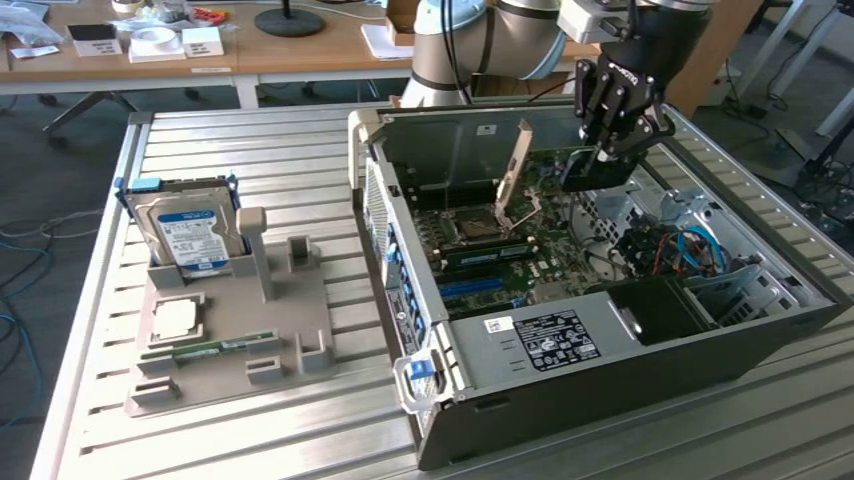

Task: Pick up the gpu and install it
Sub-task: 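Insert the gpu into the slot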

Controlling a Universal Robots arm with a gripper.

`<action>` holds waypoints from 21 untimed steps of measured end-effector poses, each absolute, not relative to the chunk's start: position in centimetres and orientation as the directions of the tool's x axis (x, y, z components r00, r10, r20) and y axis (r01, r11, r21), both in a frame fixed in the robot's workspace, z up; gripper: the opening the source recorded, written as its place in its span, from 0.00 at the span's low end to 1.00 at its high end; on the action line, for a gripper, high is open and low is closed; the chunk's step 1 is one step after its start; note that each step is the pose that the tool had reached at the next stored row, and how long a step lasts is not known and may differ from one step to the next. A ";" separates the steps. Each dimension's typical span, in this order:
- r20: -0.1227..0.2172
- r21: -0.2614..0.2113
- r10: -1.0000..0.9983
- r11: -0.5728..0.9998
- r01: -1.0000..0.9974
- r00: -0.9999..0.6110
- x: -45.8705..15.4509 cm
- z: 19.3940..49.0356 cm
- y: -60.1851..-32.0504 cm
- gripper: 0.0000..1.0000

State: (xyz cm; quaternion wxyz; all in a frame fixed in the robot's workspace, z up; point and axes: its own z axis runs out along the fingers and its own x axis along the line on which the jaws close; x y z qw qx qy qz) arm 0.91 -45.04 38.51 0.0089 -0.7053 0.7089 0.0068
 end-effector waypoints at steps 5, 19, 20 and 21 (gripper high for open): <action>-0.022 -0.003 -1.000 0.005 -1.000 -0.005 0.9 38.4 -45.0 0.27; -0.022 -0.003 -1.000 0.005 -1.000 -0.005 0.9 38.4 -45.1 0.27; -0.022 -0.003 -1.000 0.005 -1.000 -0.005 0.9 38.4 -45.1 0.27; -0.022 -0.003 -1.000 0.005 -1.000 -0.005 0.9 38.4 -45.1 0.27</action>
